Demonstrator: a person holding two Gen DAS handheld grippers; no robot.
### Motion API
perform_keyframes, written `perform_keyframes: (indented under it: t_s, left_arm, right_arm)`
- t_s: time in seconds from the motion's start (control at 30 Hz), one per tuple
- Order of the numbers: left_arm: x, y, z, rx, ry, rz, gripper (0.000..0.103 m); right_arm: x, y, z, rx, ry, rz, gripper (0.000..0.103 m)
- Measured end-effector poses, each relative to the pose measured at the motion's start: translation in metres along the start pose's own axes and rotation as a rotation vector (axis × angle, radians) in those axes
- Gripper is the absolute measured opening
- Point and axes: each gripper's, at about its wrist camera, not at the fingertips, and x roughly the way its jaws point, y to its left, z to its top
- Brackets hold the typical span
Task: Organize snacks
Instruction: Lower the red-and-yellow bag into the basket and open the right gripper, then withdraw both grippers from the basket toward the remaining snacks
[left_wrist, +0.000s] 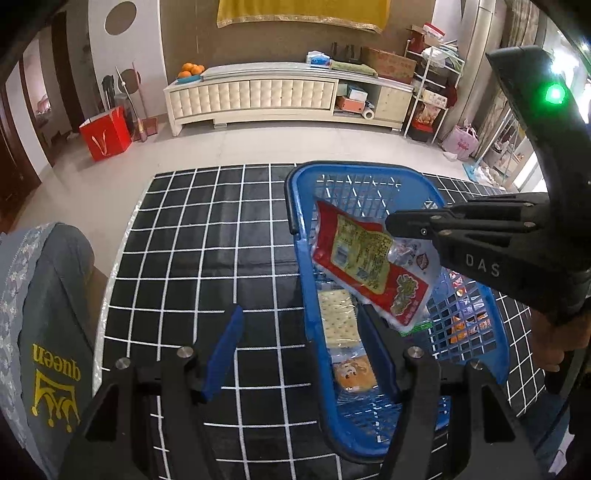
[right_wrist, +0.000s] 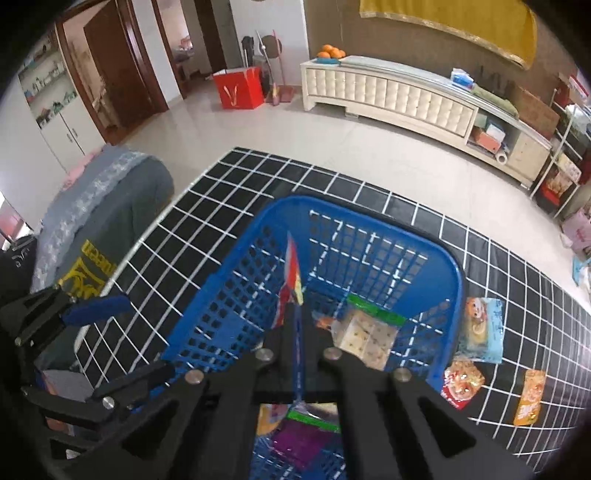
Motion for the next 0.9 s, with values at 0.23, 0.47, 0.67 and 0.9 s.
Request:
perform_keyframes:
  t_s: [0.23,0.47,0.67,0.9]
  left_arm:
    - [-0.012,0.000,-0.001,-0.039,-0.025,-0.010,0.064]
    - [-0.038,-0.013,0.002,-0.059,-0.055,-0.015,0.074]
    - [-0.059,-0.043,0.003,-0.027,-0.082,-0.003,0.077]
    - [-0.066,-0.101,0.009,0.056,-0.083,0.001,0.077]
  right_arm:
    - [-0.029,0.002,-0.005,-0.028,-0.056,-0.022,0.071]
    - [-0.067,-0.020,-0.017,0.036,-0.084,-0.025,0.077]
    - [-0.108,-0.045,-0.038,0.069,-0.123,-0.052,0.085]
    - [-0.142,-0.082,-0.063,0.115,-0.153,-0.059,0.088]
